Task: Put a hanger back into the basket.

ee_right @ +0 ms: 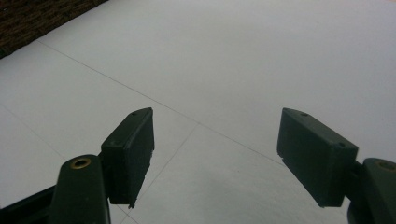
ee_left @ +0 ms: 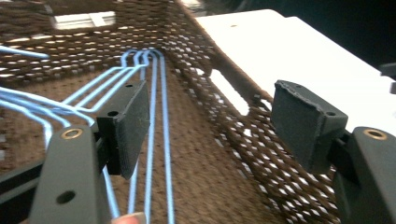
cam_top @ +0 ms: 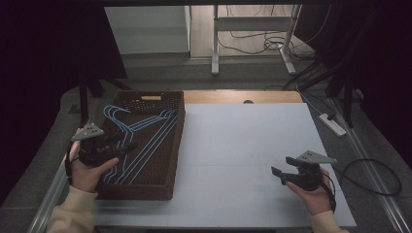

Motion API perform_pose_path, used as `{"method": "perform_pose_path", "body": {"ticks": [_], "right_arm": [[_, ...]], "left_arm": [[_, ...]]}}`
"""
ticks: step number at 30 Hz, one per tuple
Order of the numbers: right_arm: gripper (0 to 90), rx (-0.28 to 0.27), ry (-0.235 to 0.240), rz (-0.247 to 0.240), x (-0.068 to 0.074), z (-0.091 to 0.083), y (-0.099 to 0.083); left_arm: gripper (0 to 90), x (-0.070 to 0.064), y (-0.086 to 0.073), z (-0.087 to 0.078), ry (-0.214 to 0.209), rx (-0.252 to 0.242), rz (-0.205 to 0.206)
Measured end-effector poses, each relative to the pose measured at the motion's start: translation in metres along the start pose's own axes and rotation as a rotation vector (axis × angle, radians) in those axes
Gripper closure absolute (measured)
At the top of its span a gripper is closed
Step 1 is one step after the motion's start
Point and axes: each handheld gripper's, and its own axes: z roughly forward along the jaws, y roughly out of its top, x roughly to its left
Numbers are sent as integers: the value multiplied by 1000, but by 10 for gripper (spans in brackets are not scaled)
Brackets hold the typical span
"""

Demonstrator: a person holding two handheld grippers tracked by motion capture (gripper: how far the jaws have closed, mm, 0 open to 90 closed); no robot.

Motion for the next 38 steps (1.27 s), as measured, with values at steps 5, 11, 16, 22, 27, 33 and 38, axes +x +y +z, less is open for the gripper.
{"method": "perform_pose_path", "body": {"ticks": [5, 11, 16, 22, 27, 33, 38], "right_arm": [[284, -2, 1, 1, 0, 0, 0], [282, -5, 5, -4, 0, -1, 1], [282, -5, 8, -6, 1, -2, 1], [282, -7, 12, -8, 1, -2, 2], [282, -14, 14, -13, 1, -3, 2], [282, -20, 21, -15, 1, -4, 3], [282, -26, 27, -19, 0, -6, 4]], "left_arm": [[279, -15, -5, -2, -28, -11, 17], [275, -36, -17, -2, -73, -24, 45], [274, -49, -26, 2, -93, -24, 67], [275, -59, -34, 5, -103, -29, 91], [275, -61, -39, 7, -100, -30, 89], [275, -61, -43, 10, -101, -25, 82], [274, -60, -43, 10, -94, -29, 84]]}}
